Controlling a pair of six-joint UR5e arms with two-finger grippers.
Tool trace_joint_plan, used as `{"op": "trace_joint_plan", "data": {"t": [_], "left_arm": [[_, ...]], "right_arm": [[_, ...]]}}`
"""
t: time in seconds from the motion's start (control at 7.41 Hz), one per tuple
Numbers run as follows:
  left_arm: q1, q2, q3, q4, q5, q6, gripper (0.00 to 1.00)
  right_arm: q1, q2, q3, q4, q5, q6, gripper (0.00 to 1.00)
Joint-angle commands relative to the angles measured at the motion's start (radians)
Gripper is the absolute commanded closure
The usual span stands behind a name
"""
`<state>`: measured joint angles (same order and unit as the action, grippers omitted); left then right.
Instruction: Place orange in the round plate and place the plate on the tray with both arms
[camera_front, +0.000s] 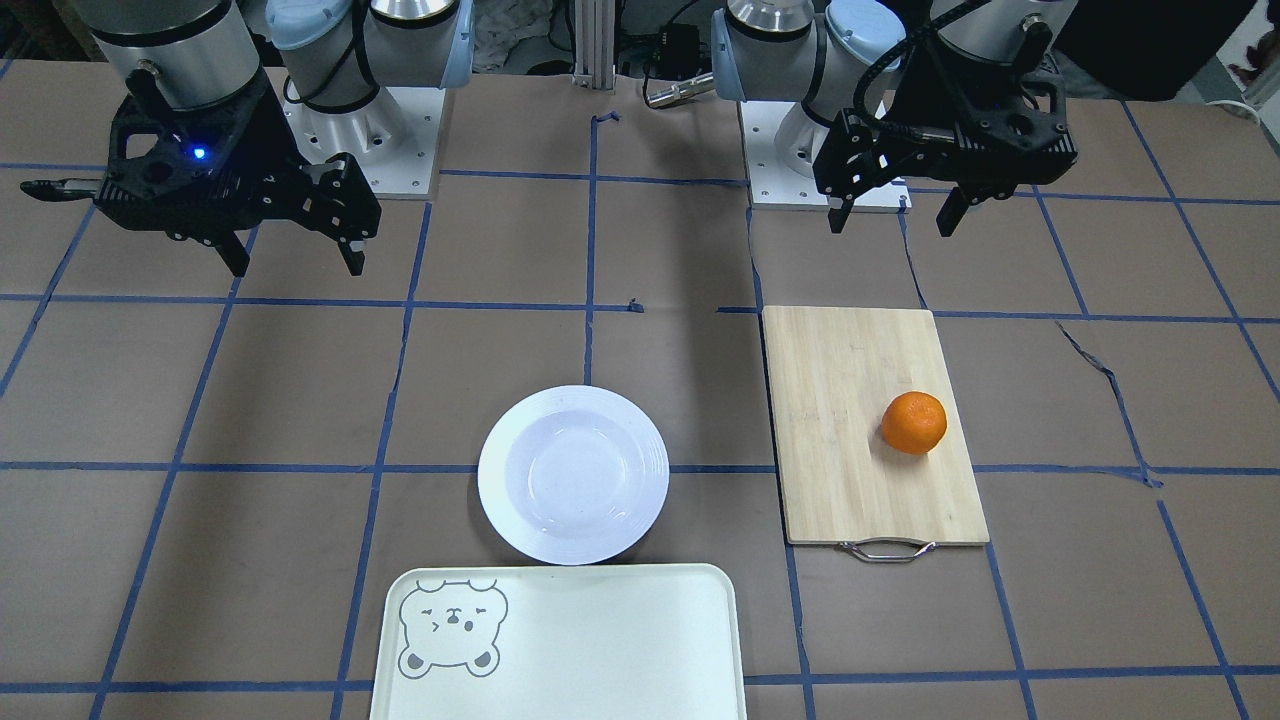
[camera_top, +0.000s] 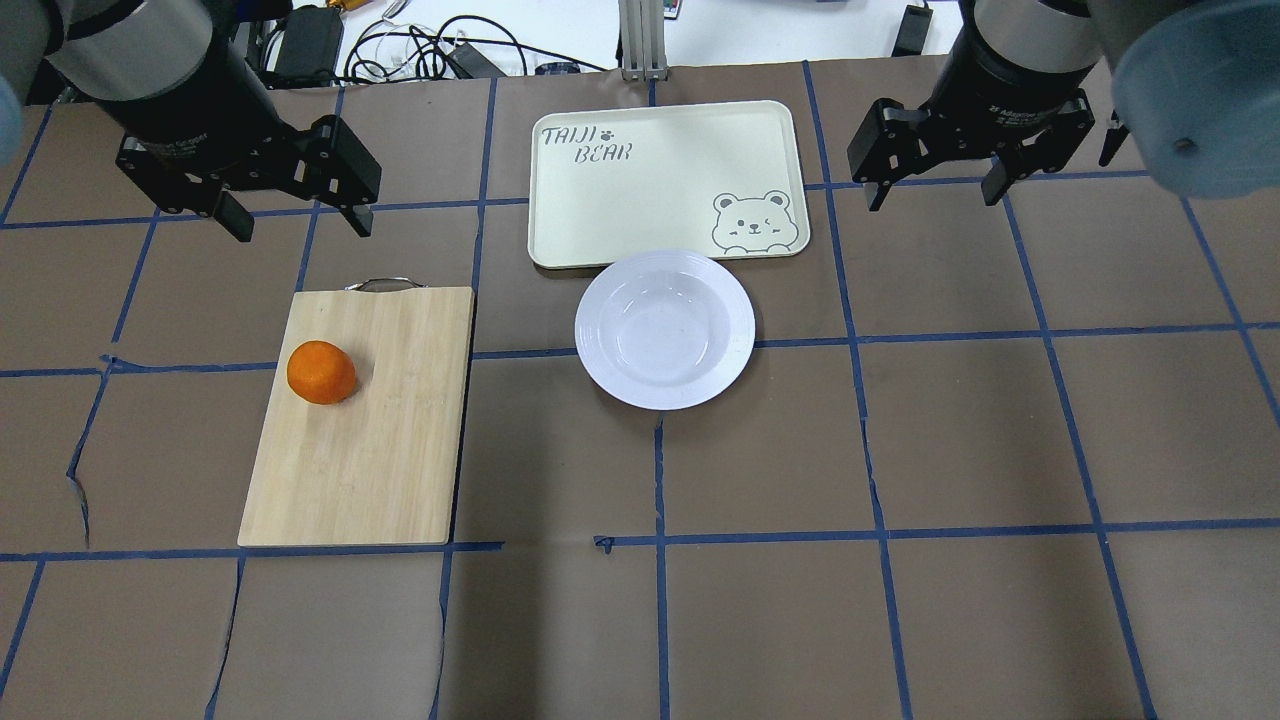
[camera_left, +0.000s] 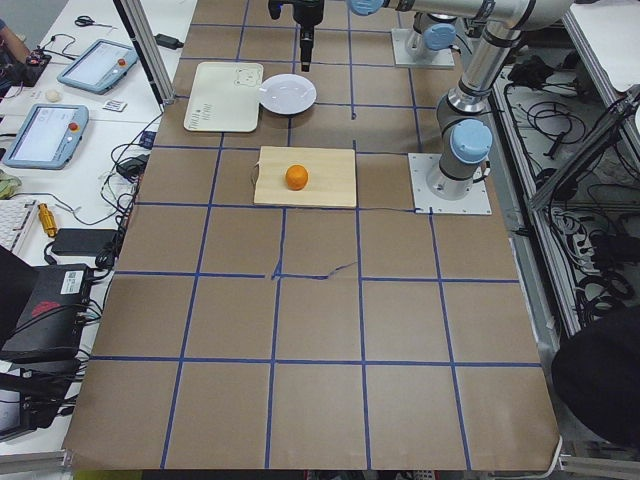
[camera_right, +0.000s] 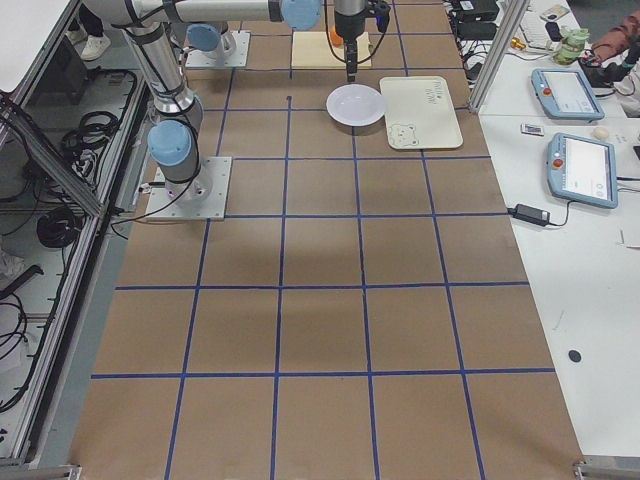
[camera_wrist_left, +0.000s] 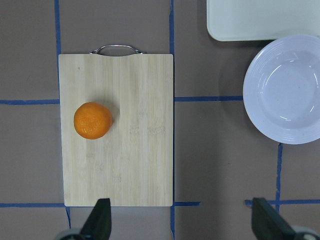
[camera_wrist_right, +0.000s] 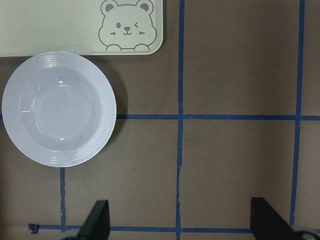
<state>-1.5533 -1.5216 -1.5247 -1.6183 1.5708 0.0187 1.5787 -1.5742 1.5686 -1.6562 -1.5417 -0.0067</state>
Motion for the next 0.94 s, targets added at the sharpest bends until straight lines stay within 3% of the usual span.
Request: {"op": "trace_joint_plan", "data": {"t": [0.0,0.81], "left_arm": [[0.007,-0.002,0.0,0.0,0.0,0.0,0.0],[0.006,-0.003,0.004,-0.009,-0.011,0.0,0.0]], "right_arm": [[-0.023,0.002,-0.002,0.0,0.003,-0.006,0.0],[-0.02,0.0,0.008,-0.002,0.005,-0.001,0.0]]}}
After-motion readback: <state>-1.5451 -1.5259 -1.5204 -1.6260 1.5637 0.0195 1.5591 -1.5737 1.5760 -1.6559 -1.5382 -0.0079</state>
